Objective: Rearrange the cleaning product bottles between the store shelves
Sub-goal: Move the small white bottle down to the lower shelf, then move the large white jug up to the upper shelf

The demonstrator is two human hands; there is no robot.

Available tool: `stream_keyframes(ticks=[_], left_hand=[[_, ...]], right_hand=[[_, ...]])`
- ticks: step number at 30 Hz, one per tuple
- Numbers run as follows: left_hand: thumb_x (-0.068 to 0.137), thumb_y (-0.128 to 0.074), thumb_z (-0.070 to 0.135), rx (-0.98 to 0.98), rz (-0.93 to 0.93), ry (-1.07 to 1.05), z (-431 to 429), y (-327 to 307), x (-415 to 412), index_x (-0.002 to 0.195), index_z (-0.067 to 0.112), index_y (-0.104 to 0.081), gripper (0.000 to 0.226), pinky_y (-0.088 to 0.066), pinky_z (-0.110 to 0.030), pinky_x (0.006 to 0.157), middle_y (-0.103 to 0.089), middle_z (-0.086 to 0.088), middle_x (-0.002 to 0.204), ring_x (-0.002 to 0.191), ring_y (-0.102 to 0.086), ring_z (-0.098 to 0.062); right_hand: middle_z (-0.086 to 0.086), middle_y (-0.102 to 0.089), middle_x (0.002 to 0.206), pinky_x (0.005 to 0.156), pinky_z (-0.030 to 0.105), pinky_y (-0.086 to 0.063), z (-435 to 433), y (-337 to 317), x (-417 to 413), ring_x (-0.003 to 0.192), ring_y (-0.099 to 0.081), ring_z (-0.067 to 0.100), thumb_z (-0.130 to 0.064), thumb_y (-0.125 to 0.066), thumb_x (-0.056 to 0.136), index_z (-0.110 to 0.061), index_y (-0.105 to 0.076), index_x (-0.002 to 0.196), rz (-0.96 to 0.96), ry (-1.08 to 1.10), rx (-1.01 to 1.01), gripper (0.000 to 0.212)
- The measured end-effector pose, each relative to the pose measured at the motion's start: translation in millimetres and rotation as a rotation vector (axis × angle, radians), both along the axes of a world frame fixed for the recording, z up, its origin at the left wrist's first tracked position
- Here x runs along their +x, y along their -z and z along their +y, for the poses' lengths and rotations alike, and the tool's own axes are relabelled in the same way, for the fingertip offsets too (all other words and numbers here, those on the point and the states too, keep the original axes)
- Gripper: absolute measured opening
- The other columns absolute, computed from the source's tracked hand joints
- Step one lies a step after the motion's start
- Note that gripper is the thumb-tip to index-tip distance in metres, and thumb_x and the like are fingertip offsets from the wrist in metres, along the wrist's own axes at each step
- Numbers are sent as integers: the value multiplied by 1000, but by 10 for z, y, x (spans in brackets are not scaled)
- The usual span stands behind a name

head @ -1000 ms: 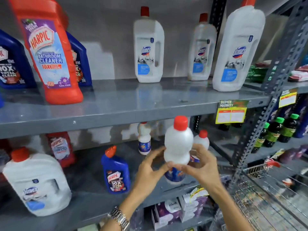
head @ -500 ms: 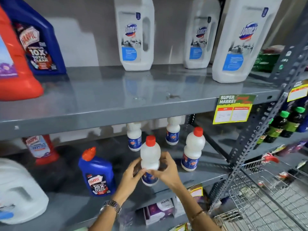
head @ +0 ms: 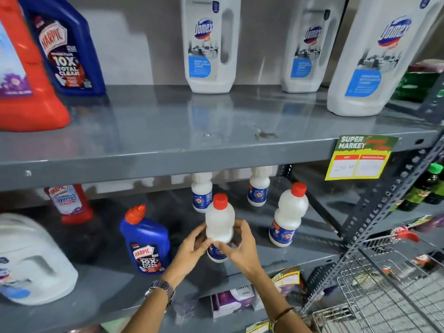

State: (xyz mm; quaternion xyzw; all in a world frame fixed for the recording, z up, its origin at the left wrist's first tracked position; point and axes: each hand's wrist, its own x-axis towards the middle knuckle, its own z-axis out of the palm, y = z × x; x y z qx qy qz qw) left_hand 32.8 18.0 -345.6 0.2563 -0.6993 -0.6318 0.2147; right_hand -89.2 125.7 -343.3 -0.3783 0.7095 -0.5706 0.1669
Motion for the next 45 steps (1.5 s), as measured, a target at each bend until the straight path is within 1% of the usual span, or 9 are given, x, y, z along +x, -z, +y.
stream_keyframes(ticks=[9, 13, 16, 23, 26, 30, 35, 39, 45], left_hand=[[90, -50, 1, 39, 191, -189, 387, -118, 433, 130, 23, -42, 46, -42, -27, 104, -49, 3, 135, 121, -51, -10], [86, -55, 3, 44, 295, -356, 552, -81, 993, 108, 11, -63, 25, -53, -32, 87, -73, -1, 103, 103, -65, -15], [80, -56, 7, 53, 426, -612, 470, -168, 1530, 93, 14, -65, 17, -58, -23, 70, -76, 7, 89, 86, -70, -12], [84, -57, -4, -197, 550, -1176, -389, -370, 2828, 105, 13, -55, 27, -49, -11, 80, -70, 20, 96, 88, -61, 6], [83, -64, 7, -249, 367, -1139, -773, -330, 3181, 114, 18, -54, 35, -44, -30, 96, -59, -9, 123, 109, -56, -17], [82, -65, 10, -171, 174, -898, -1146, -279, 3353, 132, 19, -43, 56, -34, -41, 107, -46, -3, 139, 128, -42, -20], [82, -66, 11, -175, 170, -705, -1325, -290, 3303, 133, 24, -43, 58, -43, -25, 96, -50, 5, 133, 121, -50, -12], [79, -68, 15, -77, 242, -658, -1300, -259, 3184, 124, 29, -50, 50, -54, -20, 82, -61, -1, 125, 109, -61, -11], [76, -71, 19, -126, 194, -673, -1223, -294, 3223, 123, 27, -50, 52, -50, -45, 96, -61, -5, 125, 113, -59, -20]], right_hand=[[7, -49, 133, 107, 34, -40, 154, -35, 434, 123, -49, 19, -12, -75, 77, -15, -45, 127, -147, 227, -209, 58], [0, -54, 127, 104, 23, -38, 155, 26, 1114, 122, -49, 11, -24, -74, 74, -21, -51, 121, -5, 318, -379, 53], [-12, -53, 127, 104, 21, -38, -44, -26, 1597, 123, -49, 11, -36, -75, 72, -32, -51, 118, 108, 185, -415, 52], [-4, -47, 139, 105, 37, -43, -929, -236, 2615, 130, -44, 8, -37, -75, 75, -29, -41, 131, 192, -292, -231, 67], [2, -45, 142, 106, 48, -41, -1320, -365, 2812, 131, -45, 19, -32, -78, 72, -20, -38, 137, 126, -335, -145, 77], [7, -53, 132, 103, 50, -43, -1687, -524, 2859, 121, -50, 18, -22, -81, 71, -26, -45, 130, 115, -317, -171, 70], [-4, -62, 126, 96, 40, -52, -1792, -550, 2824, 113, -59, 14, -42, -75, 69, -34, -49, 125, 91, -305, -178, 63], [-9, -65, 121, 91, 28, -54, -1800, -535, 2814, 106, -62, 6, -29, -79, 71, -34, -51, 124, 74, -280, -176, 60], [-17, -65, 109, 85, 27, -53, -1711, -625, 2760, 100, -62, 2, -28, -81, 68, -34, -53, 119, 64, -303, -159, 59]])
